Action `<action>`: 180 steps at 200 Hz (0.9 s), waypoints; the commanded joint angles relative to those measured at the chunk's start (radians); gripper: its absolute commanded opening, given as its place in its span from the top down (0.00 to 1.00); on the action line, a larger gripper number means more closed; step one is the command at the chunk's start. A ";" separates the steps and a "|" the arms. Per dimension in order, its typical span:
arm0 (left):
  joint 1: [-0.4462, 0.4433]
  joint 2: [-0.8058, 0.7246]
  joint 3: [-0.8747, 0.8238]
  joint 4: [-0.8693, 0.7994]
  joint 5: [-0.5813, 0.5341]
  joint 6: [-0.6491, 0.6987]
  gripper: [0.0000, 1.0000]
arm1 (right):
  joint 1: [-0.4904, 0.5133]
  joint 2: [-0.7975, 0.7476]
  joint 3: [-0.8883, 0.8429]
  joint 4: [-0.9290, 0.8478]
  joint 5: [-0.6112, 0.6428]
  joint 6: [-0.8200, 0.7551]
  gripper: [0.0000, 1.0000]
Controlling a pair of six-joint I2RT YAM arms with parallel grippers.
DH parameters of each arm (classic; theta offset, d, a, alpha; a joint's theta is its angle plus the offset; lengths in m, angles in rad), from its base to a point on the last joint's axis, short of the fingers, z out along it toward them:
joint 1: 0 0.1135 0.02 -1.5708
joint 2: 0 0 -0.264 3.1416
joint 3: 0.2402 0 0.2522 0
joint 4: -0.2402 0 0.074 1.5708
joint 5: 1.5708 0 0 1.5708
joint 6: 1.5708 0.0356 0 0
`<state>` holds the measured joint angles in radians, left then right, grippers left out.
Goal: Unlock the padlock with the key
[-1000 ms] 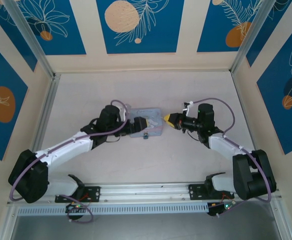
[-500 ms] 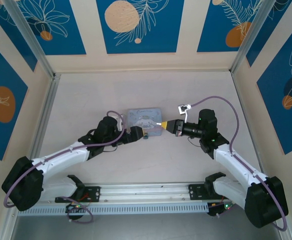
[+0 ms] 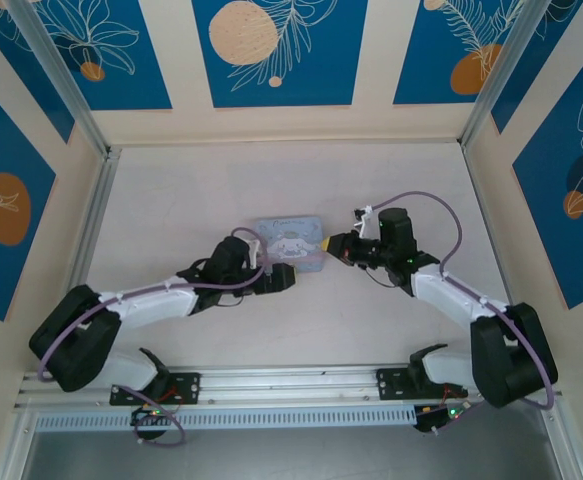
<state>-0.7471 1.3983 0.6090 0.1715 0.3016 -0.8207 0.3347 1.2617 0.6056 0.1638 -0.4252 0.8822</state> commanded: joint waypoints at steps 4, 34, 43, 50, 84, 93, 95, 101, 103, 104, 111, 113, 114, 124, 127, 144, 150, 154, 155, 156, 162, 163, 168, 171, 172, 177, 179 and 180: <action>-0.047 0.066 0.054 0.000 -0.023 0.121 0.01 | 0.004 0.048 0.058 0.016 0.029 0.109 1.00; -0.087 0.155 0.092 0.021 -0.112 0.183 0.03 | 0.003 0.106 0.087 0.019 0.070 0.200 1.00; -0.099 0.174 0.098 0.030 -0.150 0.202 0.04 | 0.004 0.123 0.092 0.025 0.077 0.221 1.00; -0.108 0.187 0.098 0.038 -0.181 0.215 0.04 | 0.005 0.136 0.099 0.028 0.082 0.234 1.00; -0.142 0.209 0.048 0.127 -0.333 0.257 0.07 | 0.012 0.186 0.112 0.040 0.098 0.273 1.00; -0.148 0.209 0.034 0.145 -0.375 0.266 0.08 | 0.014 0.197 0.117 0.042 0.101 0.277 1.00; -0.149 0.209 0.031 0.150 -0.382 0.269 0.08 | 0.014 0.198 0.117 0.042 0.101 0.278 1.00; -0.150 0.211 0.022 0.166 -0.399 0.271 0.08 | 0.013 0.203 0.118 0.042 0.101 0.280 1.00; -0.150 0.211 0.021 0.169 -0.404 0.272 0.09 | 0.014 0.205 0.120 0.042 0.101 0.280 1.00; -0.150 0.211 0.020 0.171 -0.407 0.273 0.09 | 0.014 0.207 0.120 0.042 0.101 0.280 1.00; -0.152 0.214 0.014 0.186 -0.420 0.277 0.09 | 0.012 0.213 0.123 0.044 0.102 0.283 1.00; -0.153 0.216 0.013 0.190 -0.422 0.277 0.09 | 0.013 0.216 0.124 0.045 0.102 0.284 1.00; -0.153 0.216 0.013 0.192 -0.422 0.279 0.09 | 0.015 0.217 0.123 0.045 0.102 0.284 1.00; -0.154 0.225 0.016 0.201 -0.426 0.285 0.09 | 0.015 0.229 0.130 0.044 0.100 0.286 1.00; -0.153 0.230 0.018 0.202 -0.426 0.287 0.10 | 0.015 0.232 0.130 0.045 0.100 0.287 1.00; -0.155 0.257 0.034 0.212 -0.417 0.290 0.10 | 0.015 0.252 0.138 0.037 0.100 0.291 1.00; -0.156 0.268 0.041 0.215 -0.412 0.290 0.11 | 0.015 0.260 0.142 0.036 0.100 0.293 1.00; -0.158 0.275 0.047 0.217 -0.408 0.290 0.11 | 0.015 0.266 0.142 0.036 0.100 0.295 1.00; -0.158 0.277 0.048 0.218 -0.408 0.290 0.11 | 0.015 0.267 0.142 0.036 0.101 0.294 1.00; -0.159 0.278 0.048 0.220 -0.407 0.290 0.11 | 0.015 0.269 0.142 0.036 0.100 0.295 1.00; -0.161 0.291 0.057 0.225 -0.402 0.288 0.11 | 0.016 0.278 0.144 0.036 0.100 0.296 1.00; -0.161 0.292 0.058 0.225 -0.401 0.288 0.11 | 0.015 0.280 0.144 0.036 0.100 0.297 1.00; -0.163 0.300 0.064 0.228 -0.398 0.287 0.11 | 0.015 0.285 0.145 0.035 0.101 0.297 1.00; -0.165 0.306 0.068 0.230 -0.396 0.286 0.11 | 0.015 0.289 0.147 0.035 0.099 0.299 1.00; -0.165 0.308 0.068 0.230 -0.395 0.286 0.11 | 0.015 0.290 0.147 0.035 0.100 0.299 1.00; -0.167 0.316 0.076 0.233 -0.391 0.286 0.11 | 0.016 0.294 0.147 0.035 0.099 0.299 1.00; -0.167 0.319 0.078 0.235 -0.389 0.284 0.11 | 0.015 0.296 0.147 0.034 0.098 0.299 1.00; -0.167 0.320 0.079 0.235 -0.389 0.285 0.11 | 0.016 0.296 0.147 0.034 0.098 0.299 1.00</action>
<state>-0.8963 1.6596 0.6456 0.3595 -0.0990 -0.5552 0.3450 1.5288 0.7326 0.1986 -0.3279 1.1625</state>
